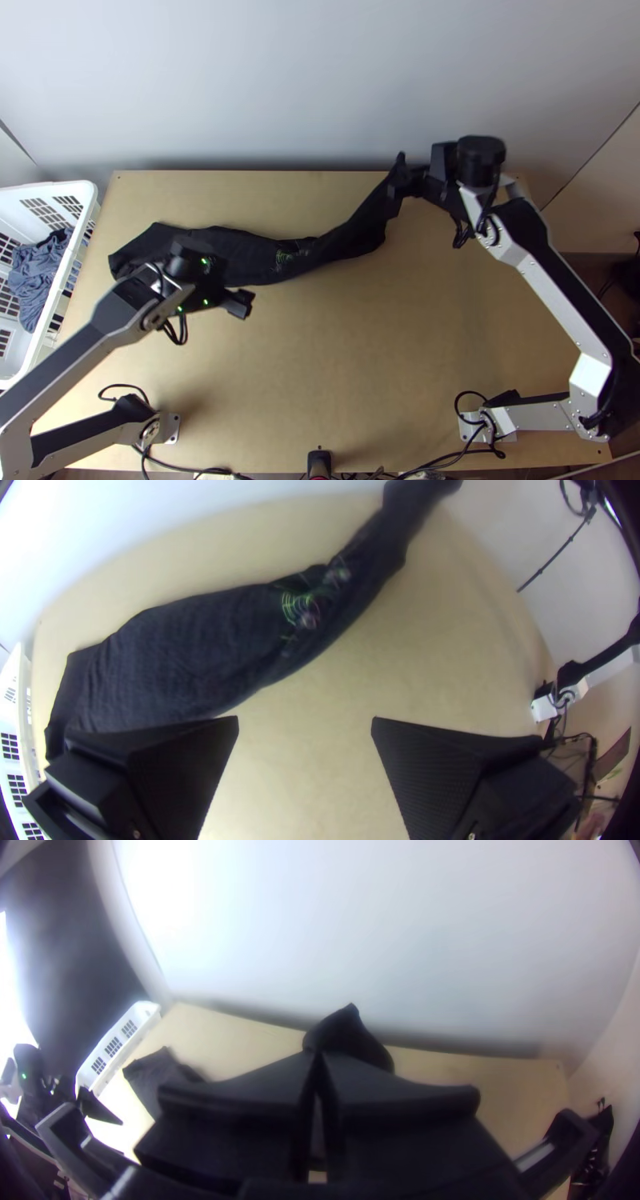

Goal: Fold the t-shirt

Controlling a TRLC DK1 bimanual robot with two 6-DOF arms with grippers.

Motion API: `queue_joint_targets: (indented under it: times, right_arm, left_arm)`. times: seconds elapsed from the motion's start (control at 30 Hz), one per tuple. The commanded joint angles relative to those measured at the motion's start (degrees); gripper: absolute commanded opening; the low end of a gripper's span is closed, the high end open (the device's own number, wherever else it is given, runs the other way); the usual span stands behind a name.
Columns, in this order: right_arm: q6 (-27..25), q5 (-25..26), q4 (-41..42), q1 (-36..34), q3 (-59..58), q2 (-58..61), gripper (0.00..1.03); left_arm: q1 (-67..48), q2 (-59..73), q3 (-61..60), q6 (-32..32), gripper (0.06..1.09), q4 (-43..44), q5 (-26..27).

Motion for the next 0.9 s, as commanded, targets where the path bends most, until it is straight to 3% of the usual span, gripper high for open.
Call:
queue_joint_targets:
  times: [0.0, 0.07, 0.2, 0.37, 0.6, 0.87]
  right_arm:
    - [0.9, 2.2, -3.8, 1.8, 8.6, -1.3, 0.03]
    - [1.3, 3.1, -4.6, 2.9, 8.9, -1.4, 0.03]
    - [2.8, 3.4, -6.4, 4.8, 9.2, -2.1, 0.03]
    - [4.1, 3.9, -8.1, 5.8, 10.7, -2.1, 0.03]
    - [4.5, 4.0, -9.5, 5.8, 10.7, -2.3, 0.03]
    - [4.8, 4.0, -10.9, 5.6, 10.6, -2.7, 0.03]
  left_arm:
    - [-3.6, 1.5, -10.7, 3.9, 1.03, 7.6, -4.3]
    - [-3.3, 2.9, -11.7, 3.9, 1.03, 9.8, -6.3]
    - [-4.3, 4.9, -15.7, 5.4, 1.03, 25.2, -16.4]
    - [-4.1, 9.6, -18.6, 14.1, 1.03, 43.4, -22.4]
    - [-4.2, 16.1, -21.0, 25.9, 1.03, 55.7, -22.5]
    - [-3.0, 19.8, -20.8, 30.2, 1.03, 58.6, -15.8]
